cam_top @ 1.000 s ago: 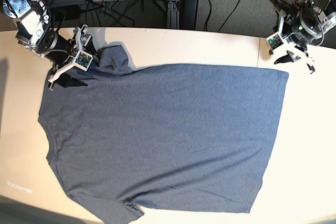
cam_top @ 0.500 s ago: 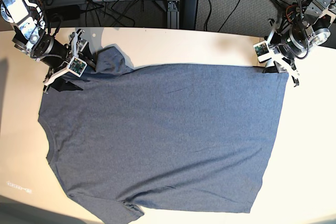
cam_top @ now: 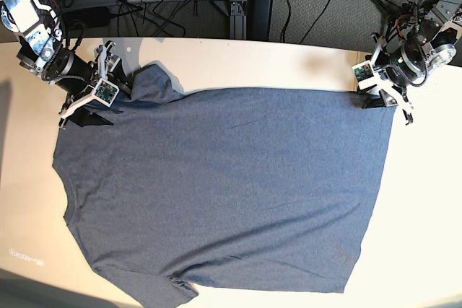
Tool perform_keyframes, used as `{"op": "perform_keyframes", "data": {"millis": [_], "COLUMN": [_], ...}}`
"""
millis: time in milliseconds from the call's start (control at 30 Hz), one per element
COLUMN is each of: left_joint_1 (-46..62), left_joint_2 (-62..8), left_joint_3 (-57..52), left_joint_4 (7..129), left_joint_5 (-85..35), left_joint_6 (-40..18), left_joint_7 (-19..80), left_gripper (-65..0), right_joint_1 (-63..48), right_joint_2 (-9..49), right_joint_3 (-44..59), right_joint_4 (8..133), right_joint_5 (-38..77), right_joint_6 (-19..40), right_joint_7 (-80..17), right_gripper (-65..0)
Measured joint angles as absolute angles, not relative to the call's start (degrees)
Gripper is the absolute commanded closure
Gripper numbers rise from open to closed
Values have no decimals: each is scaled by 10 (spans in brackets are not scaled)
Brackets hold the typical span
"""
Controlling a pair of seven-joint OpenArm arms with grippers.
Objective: Fold the T-shirt properly
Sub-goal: 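Grasp the shirt's shoulder corners with the right and left grippers, then lift the shoulder edge with both grippers and pull it across the shirt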
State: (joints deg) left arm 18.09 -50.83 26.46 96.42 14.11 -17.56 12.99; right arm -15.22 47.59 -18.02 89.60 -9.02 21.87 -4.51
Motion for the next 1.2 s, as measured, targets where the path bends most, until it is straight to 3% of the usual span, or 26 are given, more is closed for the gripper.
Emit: {"op": "perform_keyframes", "data": {"millis": [433, 533, 567, 633, 700, 733, 933, 1200], "left_joint_1": [87, 87, 87, 89, 88, 88, 89, 89], "left_joint_2": [-513, -513, -513, -512, -513, -513, -513, -513], "left_joint_3": [389, 392, 394, 394, 394, 394, 394, 394], "left_joint_4": [914, 914, 913, 912, 911, 911, 909, 909], "left_joint_5": [188, 196, 197, 198, 199, 200, 244, 248], "left_joint_6": [-141, -144, -144, -144, -144, -145, -145, -145], "left_joint_7": [137, 137, 137, 134, 129, 127, 111, 111], "left_gripper": [-249, -128, -80, -1, 0, 0, 0, 0], "right_joint_1": [-152, -152, -152, -152, -154, -156, -155, -155], "right_joint_2": [476, 476, 476, 476, 476, 476, 476, 476], "right_joint_3": [-180, -180, -180, -180, -182, -182, -182, -182], "right_joint_4": [896, 896, 896, 894, 892, 892, 891, 885], "right_joint_5": [-94, -94, -95, -107, -113, -115, -116, -21], "right_joint_6": [219, 219, 219, 219, 220, 220, 220, 220], "right_joint_7": [-45, -45, -44, -39, -44, -45, -49, -55], "right_gripper": [-443, -439, -413, -253, -46, 0, 0, 0]}}
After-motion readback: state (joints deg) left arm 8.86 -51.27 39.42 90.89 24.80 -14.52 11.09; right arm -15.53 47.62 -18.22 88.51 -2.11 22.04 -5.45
